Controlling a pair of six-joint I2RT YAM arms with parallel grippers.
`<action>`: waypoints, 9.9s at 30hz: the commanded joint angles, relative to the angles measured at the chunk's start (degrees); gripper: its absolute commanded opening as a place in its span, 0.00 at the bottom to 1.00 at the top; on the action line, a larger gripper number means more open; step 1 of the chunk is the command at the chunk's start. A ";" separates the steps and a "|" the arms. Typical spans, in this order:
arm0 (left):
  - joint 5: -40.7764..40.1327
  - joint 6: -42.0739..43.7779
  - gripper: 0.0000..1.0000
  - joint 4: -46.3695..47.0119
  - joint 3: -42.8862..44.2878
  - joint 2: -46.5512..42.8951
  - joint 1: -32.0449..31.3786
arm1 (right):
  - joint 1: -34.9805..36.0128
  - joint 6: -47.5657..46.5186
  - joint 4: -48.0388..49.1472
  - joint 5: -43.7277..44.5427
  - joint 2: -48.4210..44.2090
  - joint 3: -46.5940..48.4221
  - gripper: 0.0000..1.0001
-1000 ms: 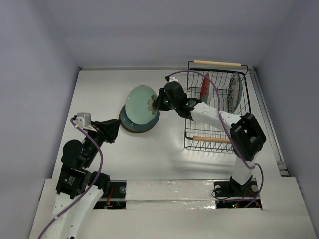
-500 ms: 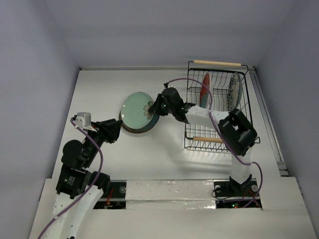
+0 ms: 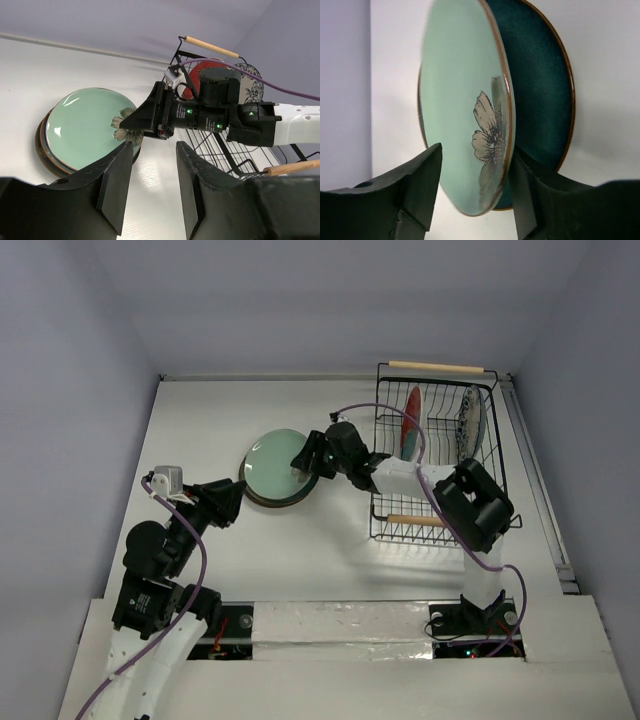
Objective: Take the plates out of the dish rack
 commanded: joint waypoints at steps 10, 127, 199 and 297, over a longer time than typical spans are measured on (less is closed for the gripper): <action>-0.01 -0.11 0.37 1.93 1.06 -0.59 0.22 | 6.33 -14.63 -17.62 9.16 -2.03 9.57 0.92; 0.52 -0.02 0.38 2.28 0.80 0.12 0.75 | 0.02 -0.85 4.07 1.78 0.43 13.37 0.00; -3.26 0.15 0.30 0.88 1.41 -6.74 -4.87 | -34.96 -36.52 -42.60 45.64 -23.25 7.73 0.58; -5.55 -0.46 0.33 0.53 1.41 -1.73 -0.13 | -0.17 -16.65 -9.99 0.90 -6.43 5.18 0.62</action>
